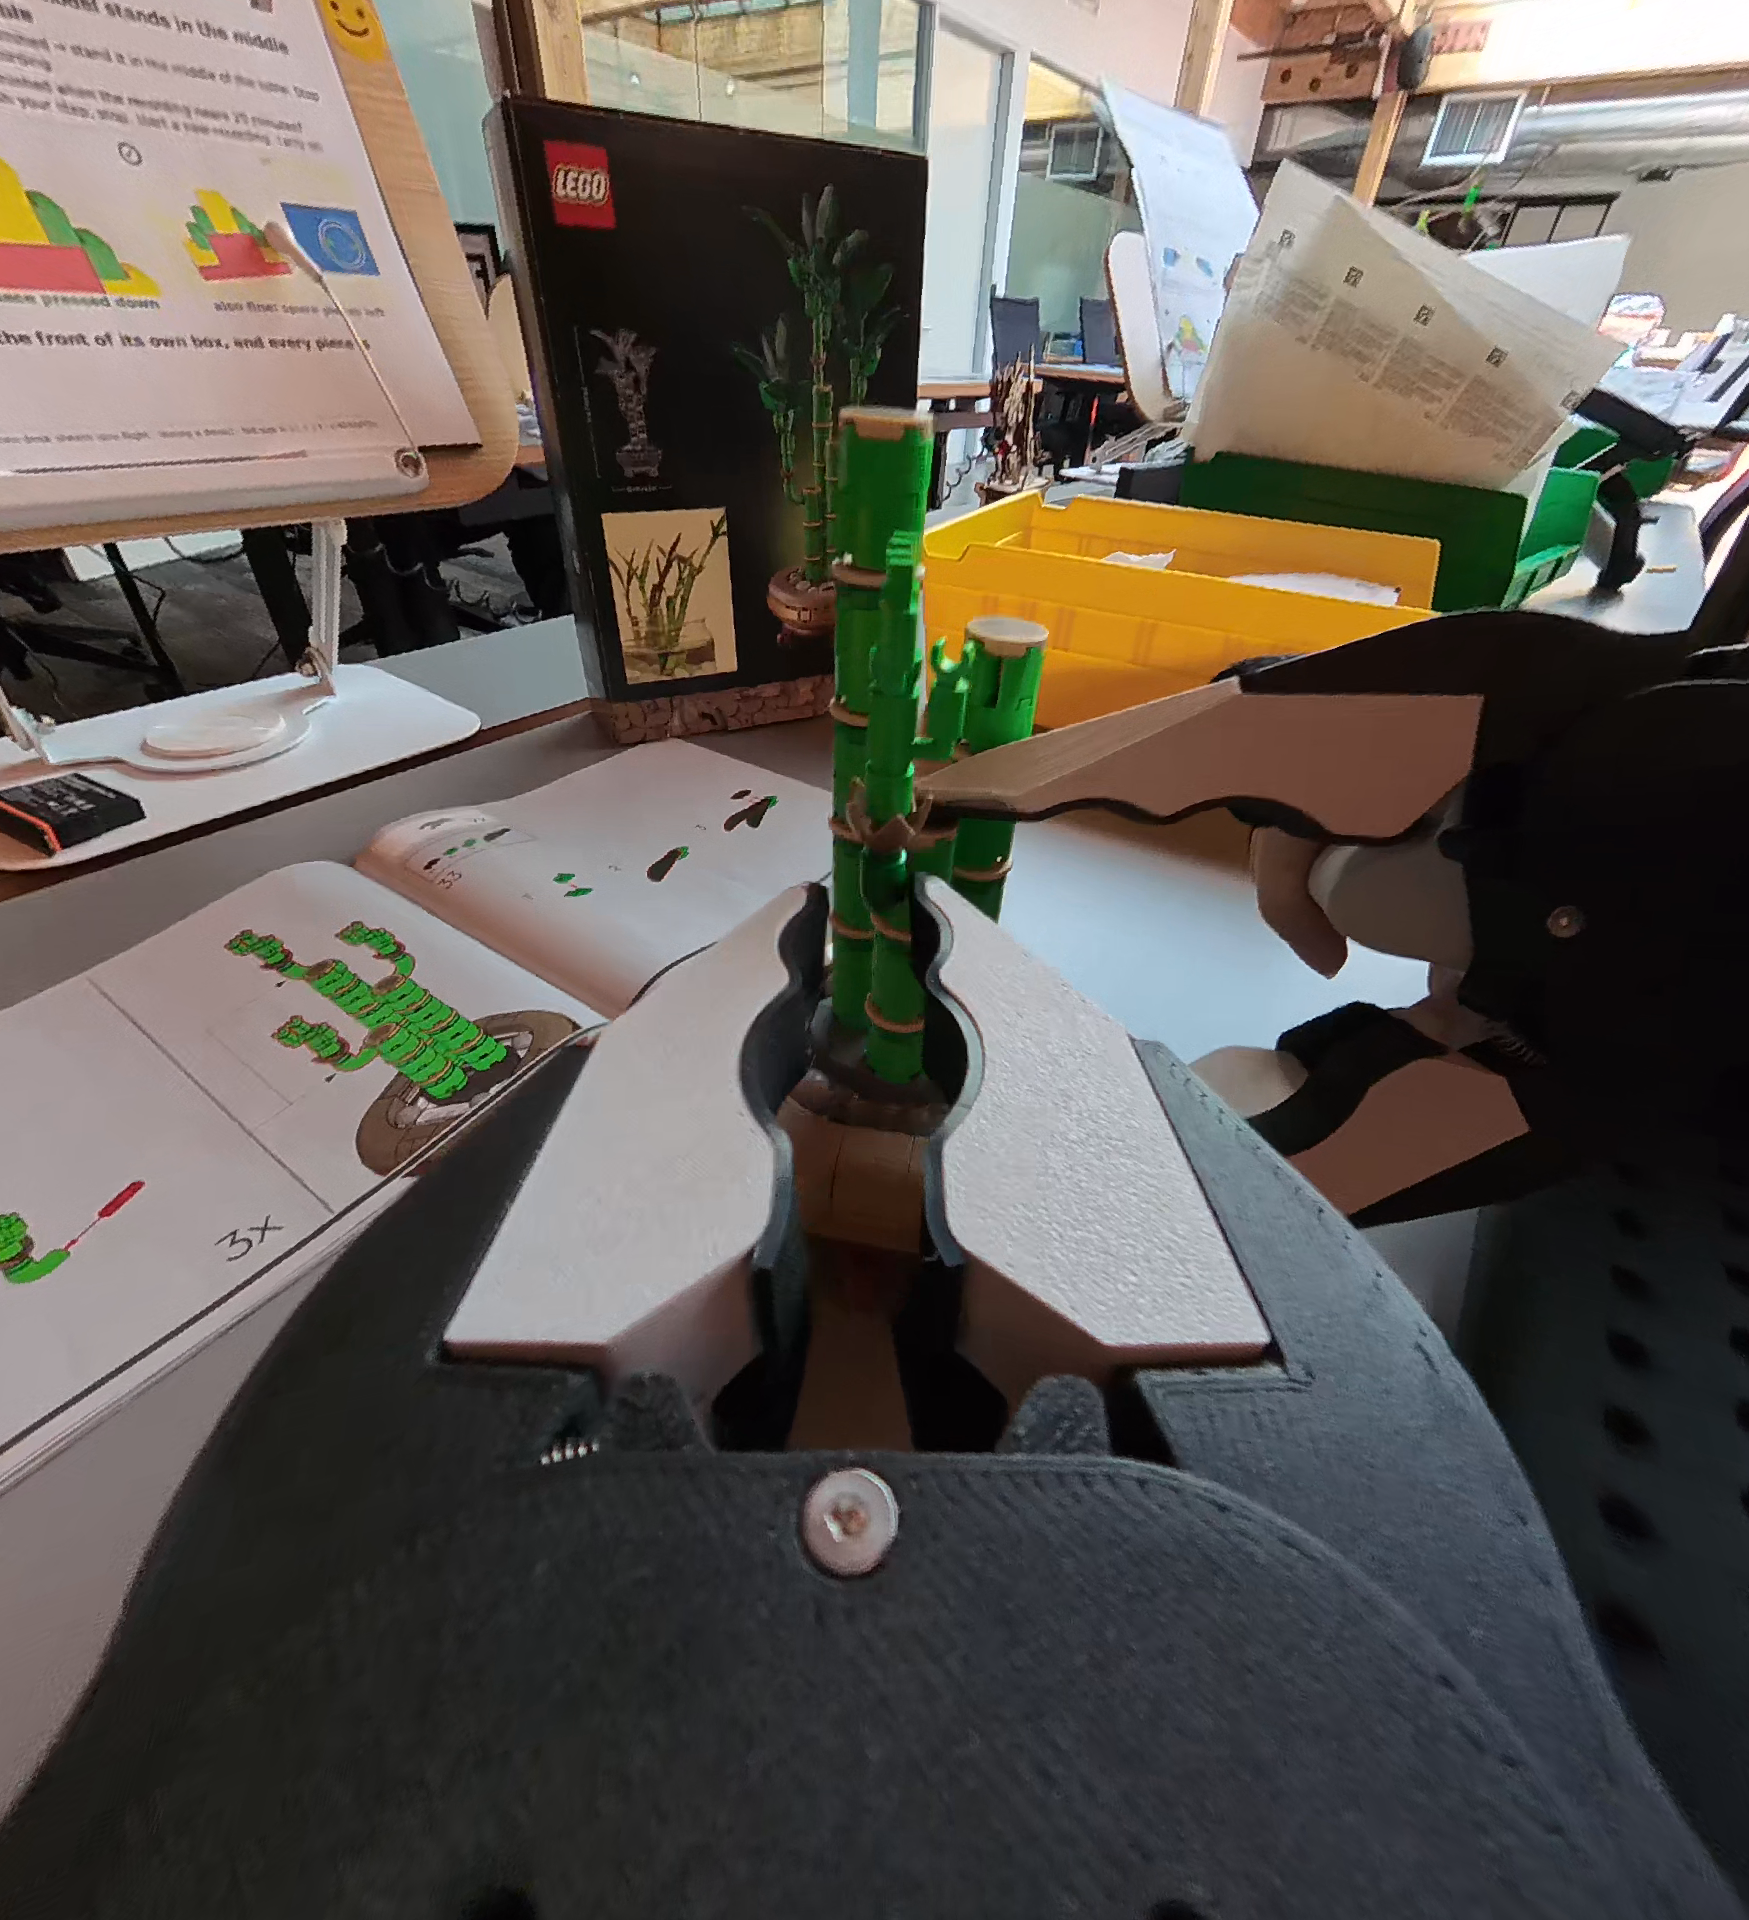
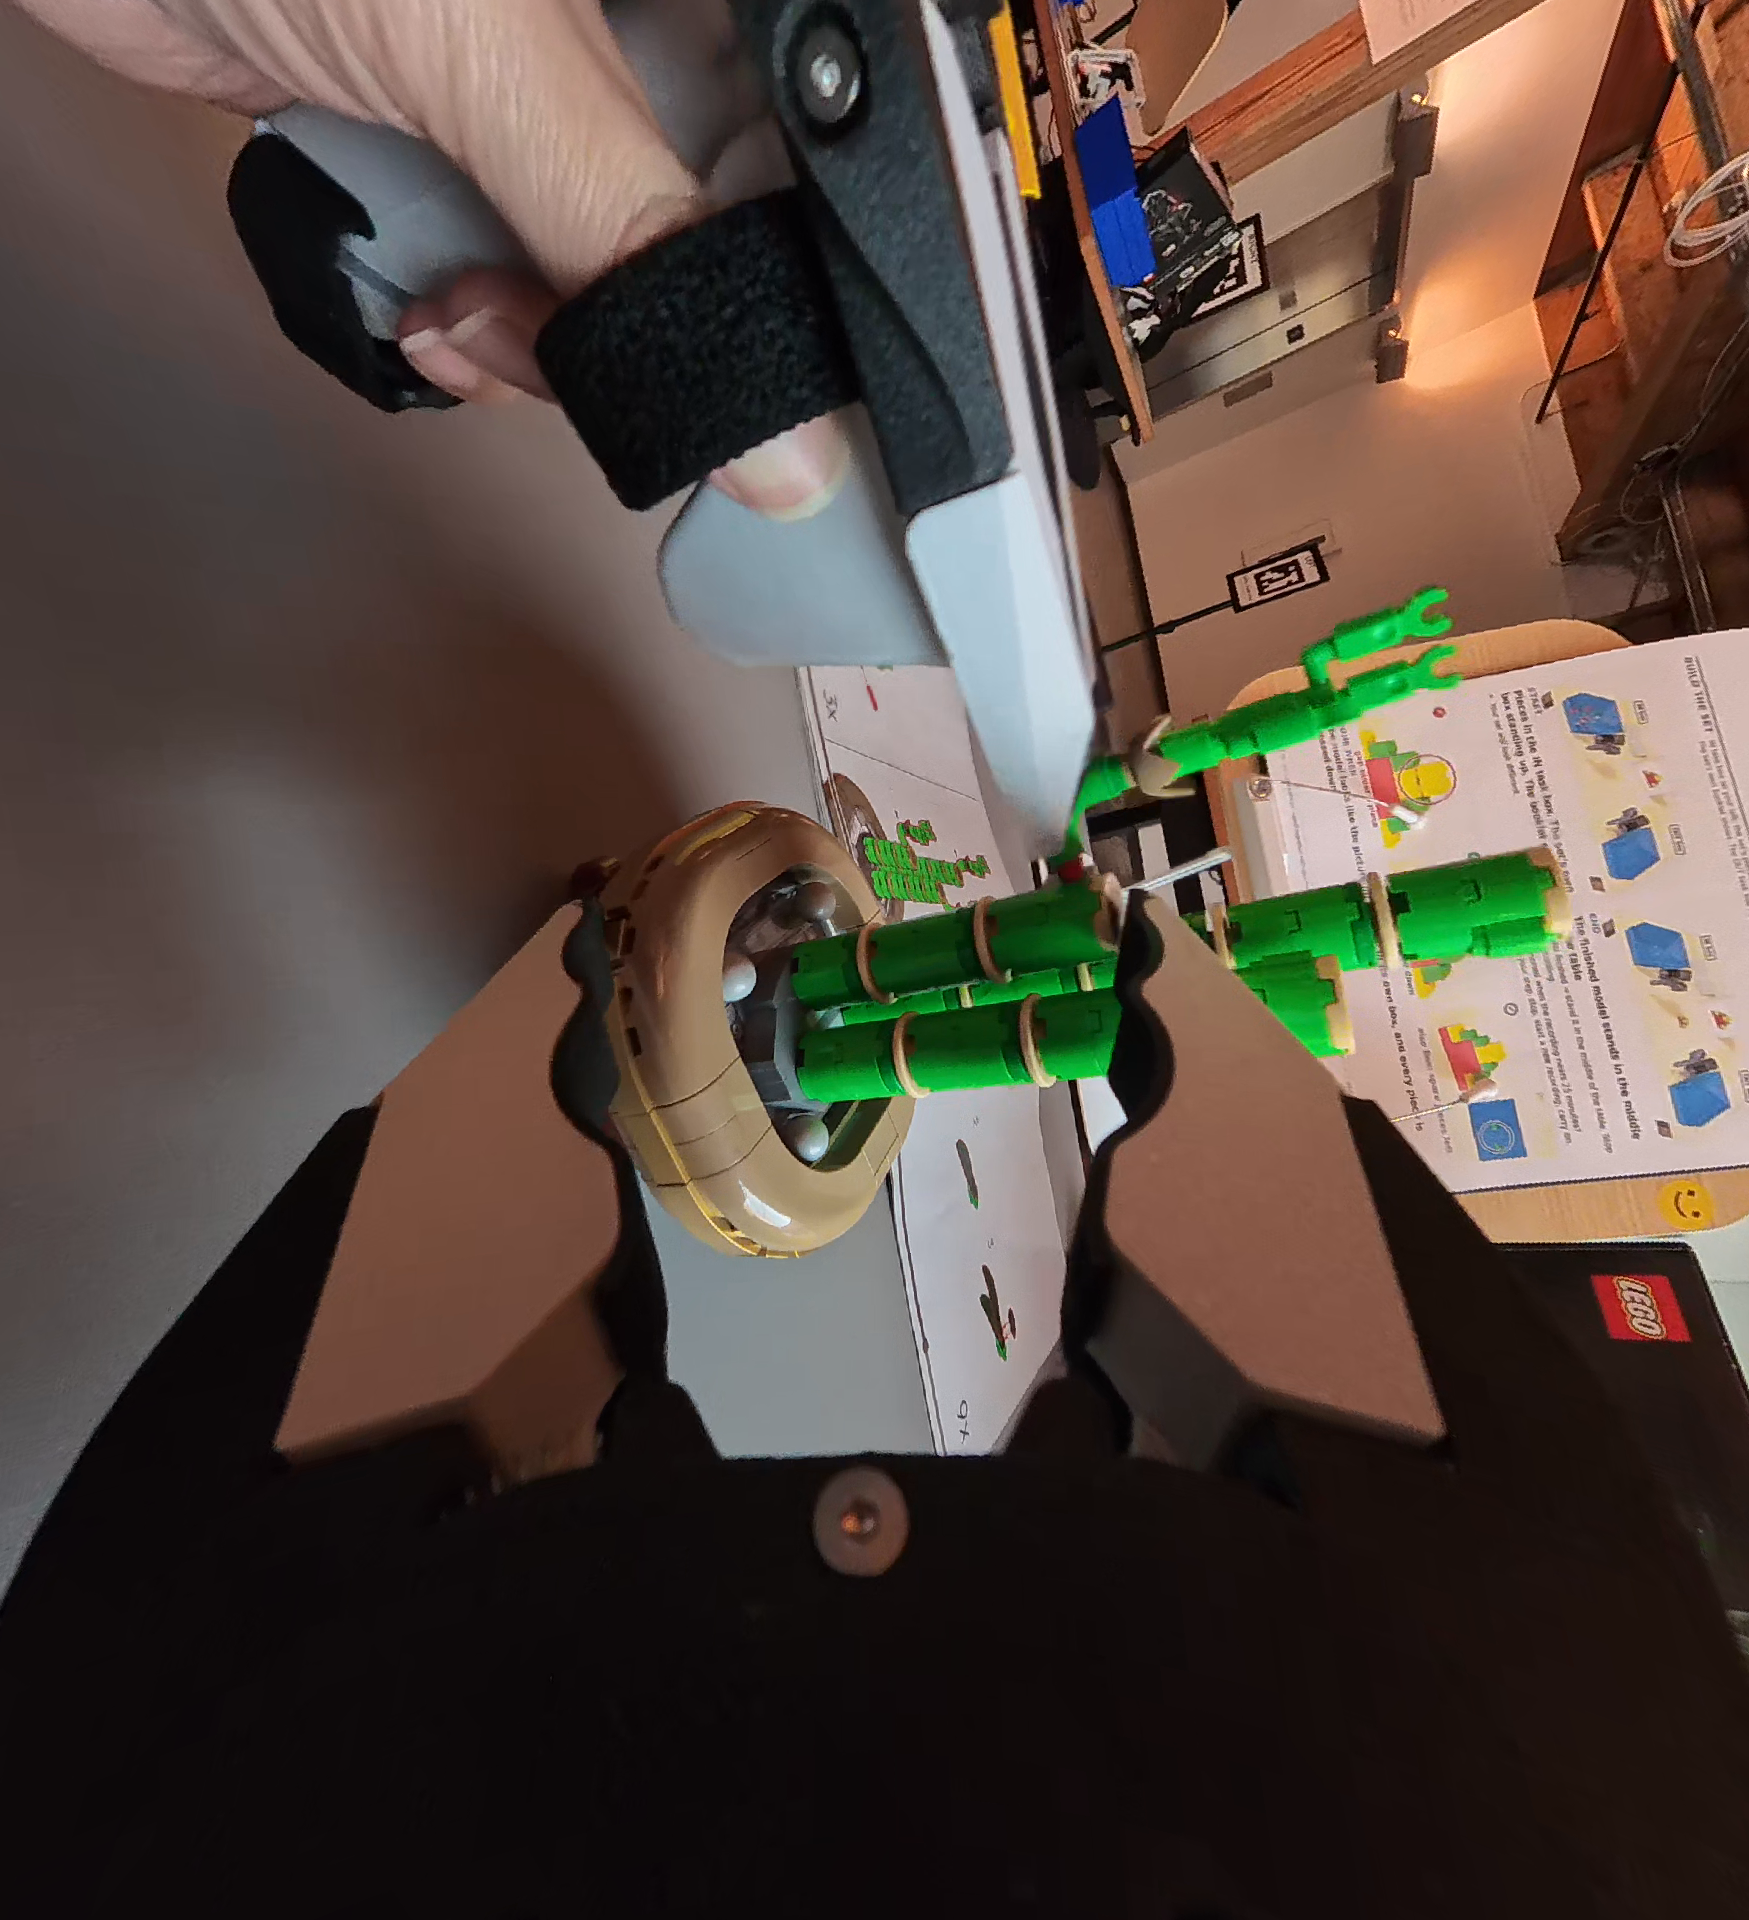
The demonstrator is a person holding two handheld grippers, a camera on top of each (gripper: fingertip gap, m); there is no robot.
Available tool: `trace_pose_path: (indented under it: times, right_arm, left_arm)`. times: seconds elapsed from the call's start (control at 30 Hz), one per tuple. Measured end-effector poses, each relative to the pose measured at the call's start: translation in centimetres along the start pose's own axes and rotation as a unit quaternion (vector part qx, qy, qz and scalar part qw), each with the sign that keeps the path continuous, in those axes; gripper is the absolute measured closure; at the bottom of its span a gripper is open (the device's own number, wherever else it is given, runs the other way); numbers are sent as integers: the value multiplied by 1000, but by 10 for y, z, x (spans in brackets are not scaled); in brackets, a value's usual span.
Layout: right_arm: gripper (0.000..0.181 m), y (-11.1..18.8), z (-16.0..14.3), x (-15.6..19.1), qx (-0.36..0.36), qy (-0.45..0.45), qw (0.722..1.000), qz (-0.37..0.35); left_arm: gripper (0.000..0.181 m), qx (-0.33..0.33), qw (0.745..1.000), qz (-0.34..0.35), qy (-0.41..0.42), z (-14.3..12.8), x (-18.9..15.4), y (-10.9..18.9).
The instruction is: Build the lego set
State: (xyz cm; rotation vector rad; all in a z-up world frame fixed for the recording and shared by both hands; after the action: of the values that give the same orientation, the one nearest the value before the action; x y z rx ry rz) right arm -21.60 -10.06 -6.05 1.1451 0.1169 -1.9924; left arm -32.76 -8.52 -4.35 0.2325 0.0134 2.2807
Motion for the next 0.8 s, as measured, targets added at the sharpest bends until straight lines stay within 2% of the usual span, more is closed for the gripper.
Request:
trace_pose_path:
  times: [0.2,0.33,0.4,0.47,0.57,0.67,0.73,0.8]
  right_arm:
    - [85,9,6,-5,-43,-12,999,-15]
    - [88,31,18,-17,-126,-39,991,-28]
    - [90,43,15,-31,-133,-88,986,-47]
    - [89,49,3,-38,-105,-175,978,-33]
    - [89,50,-21,-27,-4,-307,951,35]
    - [90,54,-26,-8,59,-375,922,75]
    - [95,54,-20,2,64,-407,908,84]
    - [96,47,-18,7,78,-426,899,70]
  left_arm:
    - [160,1,1000,-13,7,-2,-3,5]
    - [152,2,999,-19,28,-4,0,14]
    - [146,9,999,-12,42,-7,6,20]
    - [142,6,997,-20,73,-7,15,27]
    - [145,2,991,-50,124,-6,33,30]
    - [152,66,985,-90,132,-8,53,18]
    - [154,118,977,-121,128,-11,62,4]
    - [160,145,970,-144,136,-15,66,-11]
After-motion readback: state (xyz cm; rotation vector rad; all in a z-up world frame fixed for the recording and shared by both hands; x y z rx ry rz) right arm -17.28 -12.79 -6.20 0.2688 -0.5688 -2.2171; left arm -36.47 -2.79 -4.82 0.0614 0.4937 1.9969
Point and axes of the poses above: each gripper's, where its closed fingertips meet, y back along the fingers, z out of its top, x = y × z across the jaws, the point moved 8 cm from there along y, back along the fingers, and after that the axes turned 12 degrees about -y, right-handed, at the moved point
